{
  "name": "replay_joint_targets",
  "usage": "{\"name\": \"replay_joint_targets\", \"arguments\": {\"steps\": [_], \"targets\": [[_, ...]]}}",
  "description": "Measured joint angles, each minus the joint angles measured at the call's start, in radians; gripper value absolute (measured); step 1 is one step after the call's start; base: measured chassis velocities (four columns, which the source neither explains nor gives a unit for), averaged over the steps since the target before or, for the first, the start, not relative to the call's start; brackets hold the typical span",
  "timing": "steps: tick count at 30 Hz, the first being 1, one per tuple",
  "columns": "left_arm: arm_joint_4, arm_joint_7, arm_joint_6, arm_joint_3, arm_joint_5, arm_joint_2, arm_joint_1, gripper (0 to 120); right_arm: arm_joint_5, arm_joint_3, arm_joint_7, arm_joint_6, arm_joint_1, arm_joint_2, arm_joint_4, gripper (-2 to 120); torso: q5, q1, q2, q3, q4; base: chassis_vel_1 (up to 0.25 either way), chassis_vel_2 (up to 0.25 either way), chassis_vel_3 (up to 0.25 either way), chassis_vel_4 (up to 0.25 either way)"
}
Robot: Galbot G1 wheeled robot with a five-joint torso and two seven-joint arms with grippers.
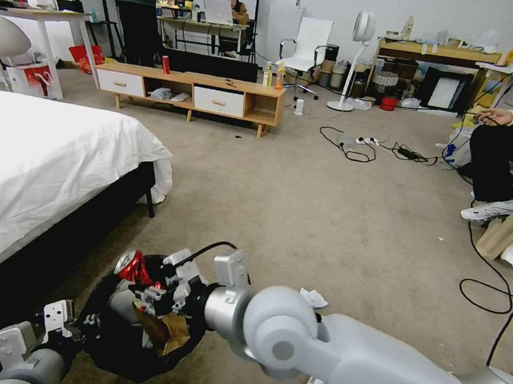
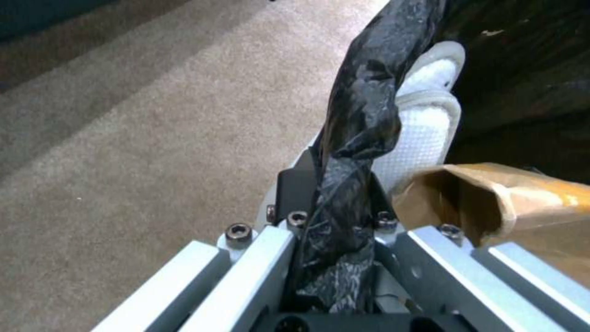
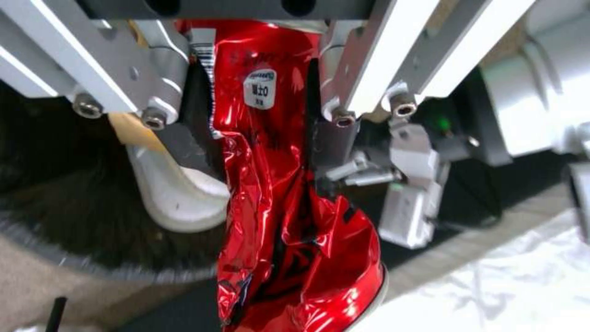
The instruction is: Pick up the trash bin and place the garbage on the floor into it.
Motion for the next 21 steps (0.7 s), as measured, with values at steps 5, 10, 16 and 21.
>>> {"name": "replay_joint_targets", "arguments": {"steps": [5,10,16,21], "targets": [[-0.005,0.0,0.0,0.0,0.0,-0.003,0.001,2,-0.02,-0.019,0.0,-0.002,-0.02,0.014,-0.028,26,0.0,0.0,0.0,0.0,0.0,0.0,0.0,0.0,0.0],[-0.01,0.0,0.0,0.0,0.001,-0.006,0.005,2,-0.05,-0.035,-0.001,-0.002,-0.048,0.021,-0.061,26,0.0,0.0,0.0,0.0,0.0,0.0,0.0,0.0,0.0],[-0.011,0.001,-0.001,0.001,0.002,-0.01,0.004,2,-0.079,-0.045,-0.002,-0.001,-0.074,0.012,-0.075,26,0.0001,0.0,0.0,0.0,0.0,0.0,0.0,0.0,0.0],[-0.01,0.002,-0.001,0.001,0.002,-0.01,0.005,2,-0.095,-0.046,-0.002,-0.001,-0.089,0.0,-0.08,26,0.0001,0.0,0.0,0.0,0.0,0.0,0.0,0.0,0.0]]}}
